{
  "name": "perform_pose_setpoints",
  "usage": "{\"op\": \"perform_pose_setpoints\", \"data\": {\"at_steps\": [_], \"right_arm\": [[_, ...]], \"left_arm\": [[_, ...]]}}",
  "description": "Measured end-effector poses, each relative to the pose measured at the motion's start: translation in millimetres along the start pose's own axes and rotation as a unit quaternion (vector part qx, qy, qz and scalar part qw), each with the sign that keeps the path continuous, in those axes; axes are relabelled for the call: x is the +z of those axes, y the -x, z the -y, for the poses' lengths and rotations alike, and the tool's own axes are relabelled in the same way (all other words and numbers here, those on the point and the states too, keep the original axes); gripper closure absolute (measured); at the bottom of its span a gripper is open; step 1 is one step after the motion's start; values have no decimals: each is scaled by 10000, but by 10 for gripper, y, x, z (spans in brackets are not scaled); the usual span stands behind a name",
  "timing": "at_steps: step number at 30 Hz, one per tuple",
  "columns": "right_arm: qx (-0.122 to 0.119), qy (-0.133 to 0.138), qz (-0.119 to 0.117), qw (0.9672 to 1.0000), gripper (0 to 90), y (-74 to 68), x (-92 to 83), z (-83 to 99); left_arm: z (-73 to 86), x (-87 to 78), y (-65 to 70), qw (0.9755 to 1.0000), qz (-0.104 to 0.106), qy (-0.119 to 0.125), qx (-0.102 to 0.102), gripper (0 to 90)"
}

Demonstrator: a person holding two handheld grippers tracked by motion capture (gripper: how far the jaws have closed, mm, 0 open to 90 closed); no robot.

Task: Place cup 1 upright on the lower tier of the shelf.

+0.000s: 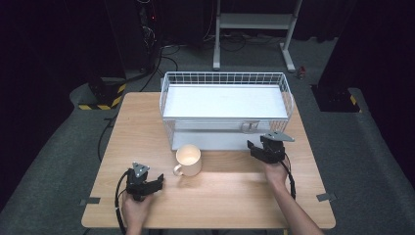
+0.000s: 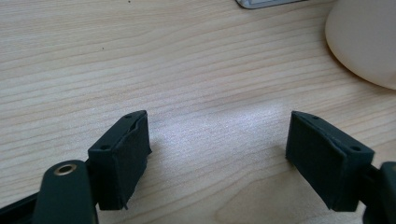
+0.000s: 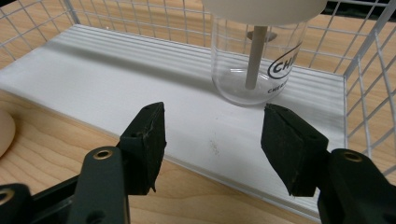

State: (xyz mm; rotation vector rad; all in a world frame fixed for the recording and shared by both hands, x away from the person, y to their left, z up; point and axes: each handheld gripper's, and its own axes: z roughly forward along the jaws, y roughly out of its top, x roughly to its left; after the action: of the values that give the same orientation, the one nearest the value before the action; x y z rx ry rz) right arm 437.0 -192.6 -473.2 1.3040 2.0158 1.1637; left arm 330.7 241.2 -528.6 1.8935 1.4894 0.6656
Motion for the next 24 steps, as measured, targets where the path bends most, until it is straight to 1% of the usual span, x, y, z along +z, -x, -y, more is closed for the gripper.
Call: {"op": "perform_pose_setpoints", "data": {"at_steps": [1, 3, 5, 10, 13, 14, 20, 24], "right_arm": [[-21, 20, -15, 10000, 399, 7, -8, 1], [17, 34, -27, 10000, 398, 9, -22, 3], [22, 98, -90, 9999, 396, 24, -57, 8], [63, 129, -182, 9997, 388, 40, -117, 25], [62, 201, -159, 9997, 389, 56, -160, 31], [95, 221, -176, 9996, 389, 61, -170, 35], [108, 204, -217, 9995, 389, 82, -215, 67], [106, 242, -234, 9994, 388, 110, -266, 72]], "left_arm": [[0, 0, 0, 10000, 0, 0, -1, 218], [0, 0, 0, 10000, 1, -1, 0, 218], [0, 0, 0, 10000, -1, -1, 0, 218], [1, 1, 1, 10000, -13, 13, -27, 220], [1, 1, 0, 10000, -11, 13, -25, 220], [1, 1, 0, 10000, -11, 13, -26, 220], [1, 1, 1, 10000, -15, 13, -25, 221], [0, 0, 0, 10000, -10, 2, -22, 220]]}}
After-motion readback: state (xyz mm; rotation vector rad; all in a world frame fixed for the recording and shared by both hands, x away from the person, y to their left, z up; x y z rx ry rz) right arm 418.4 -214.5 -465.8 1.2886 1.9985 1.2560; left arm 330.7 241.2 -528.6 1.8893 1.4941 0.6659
